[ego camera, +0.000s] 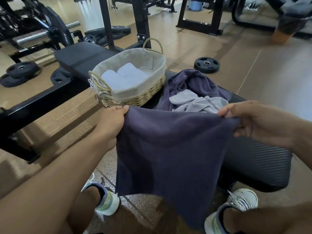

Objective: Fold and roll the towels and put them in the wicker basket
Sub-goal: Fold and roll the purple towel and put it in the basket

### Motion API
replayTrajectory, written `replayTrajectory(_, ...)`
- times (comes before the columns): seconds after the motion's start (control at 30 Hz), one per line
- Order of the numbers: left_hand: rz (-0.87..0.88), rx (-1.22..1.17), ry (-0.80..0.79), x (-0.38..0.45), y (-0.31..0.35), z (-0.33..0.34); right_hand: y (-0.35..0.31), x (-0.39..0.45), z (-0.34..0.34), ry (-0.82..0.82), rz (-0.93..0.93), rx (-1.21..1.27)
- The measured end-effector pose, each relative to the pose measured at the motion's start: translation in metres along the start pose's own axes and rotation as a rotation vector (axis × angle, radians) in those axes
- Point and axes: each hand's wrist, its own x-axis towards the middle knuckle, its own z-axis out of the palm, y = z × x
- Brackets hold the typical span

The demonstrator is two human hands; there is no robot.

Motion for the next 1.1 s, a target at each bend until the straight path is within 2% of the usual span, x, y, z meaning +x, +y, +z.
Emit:
replayTrajectory(0.1,0.012,-0.023,0.006,-0.010,-0.001,0.007,-0.002,-0.007,0.007,-0.077,0.028,-0.107)
replayTrajectory(0.2,0.121,-0.049,-0.059,-0.025,0.001,0.013,-0.002,-0.012,0.018,-0.177,0.020,-0.231)
replayTrajectory(0.27,0.196,-0.072,-0.116,-0.039,0.002,0.018,0.000,-0.014,0.032,-0.198,-0.052,-0.376)
replayTrajectory(0.37,0.293,-0.078,-0.237,-0.063,0.001,0.025,0.005,-0.015,0.053,-0.091,-0.229,-0.641)
replayTrajectory(0.47,0.368,-0.042,-0.342,-0.081,0.000,0.026,0.008,-0.016,0.071,-0.011,-0.347,-0.681)
replayTrajectory(0.6,0.391,-0.057,-0.427,-0.094,0.000,0.028,0.011,-0.012,0.078,0.219,-0.537,-0.824)
replayTrajectory(0.67,0.375,-0.085,-0.469,-0.096,-0.001,0.028,0.011,-0.010,0.078,0.270,-0.564,-0.859)
replayTrajectory(0.83,0.349,-0.118,-0.513,-0.101,-0.002,0.027,0.011,-0.007,0.076,0.283,-0.564,-0.886)
replayTrajectory(1.1,0.409,-0.121,-0.468,-0.102,-0.001,0.026,0.012,-0.008,0.077,0.291,-0.564,-0.917)
